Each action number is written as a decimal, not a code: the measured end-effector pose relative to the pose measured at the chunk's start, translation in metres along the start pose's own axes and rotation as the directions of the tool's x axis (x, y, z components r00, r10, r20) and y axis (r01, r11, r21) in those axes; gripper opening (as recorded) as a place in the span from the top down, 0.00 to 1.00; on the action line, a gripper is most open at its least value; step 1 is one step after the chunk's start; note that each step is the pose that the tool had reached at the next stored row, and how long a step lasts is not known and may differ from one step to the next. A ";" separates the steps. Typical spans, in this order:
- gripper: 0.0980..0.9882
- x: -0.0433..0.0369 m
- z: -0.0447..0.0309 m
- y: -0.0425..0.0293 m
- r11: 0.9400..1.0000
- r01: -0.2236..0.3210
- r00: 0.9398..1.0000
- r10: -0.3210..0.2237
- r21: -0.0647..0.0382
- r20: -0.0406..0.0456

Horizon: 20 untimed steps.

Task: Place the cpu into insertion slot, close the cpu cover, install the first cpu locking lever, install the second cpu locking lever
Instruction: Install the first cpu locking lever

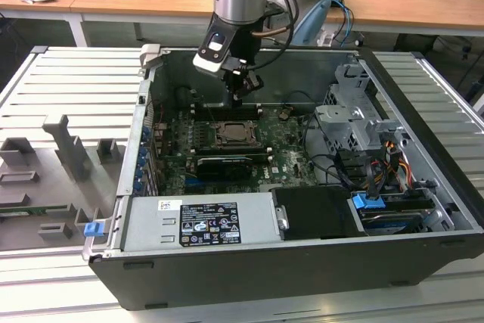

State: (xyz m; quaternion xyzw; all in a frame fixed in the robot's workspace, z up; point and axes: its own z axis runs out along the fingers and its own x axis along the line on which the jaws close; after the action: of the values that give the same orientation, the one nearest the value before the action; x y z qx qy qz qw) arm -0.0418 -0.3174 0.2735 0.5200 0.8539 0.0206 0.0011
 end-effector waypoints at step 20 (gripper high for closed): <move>0.99 0.0001 0.0000 -0.0001 0.992 0.127 0.992 -0.127 0.002 -0.005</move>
State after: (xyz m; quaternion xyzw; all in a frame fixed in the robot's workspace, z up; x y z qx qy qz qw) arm -0.0419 -0.3174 0.2735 0.4646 0.8853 0.0206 -0.0002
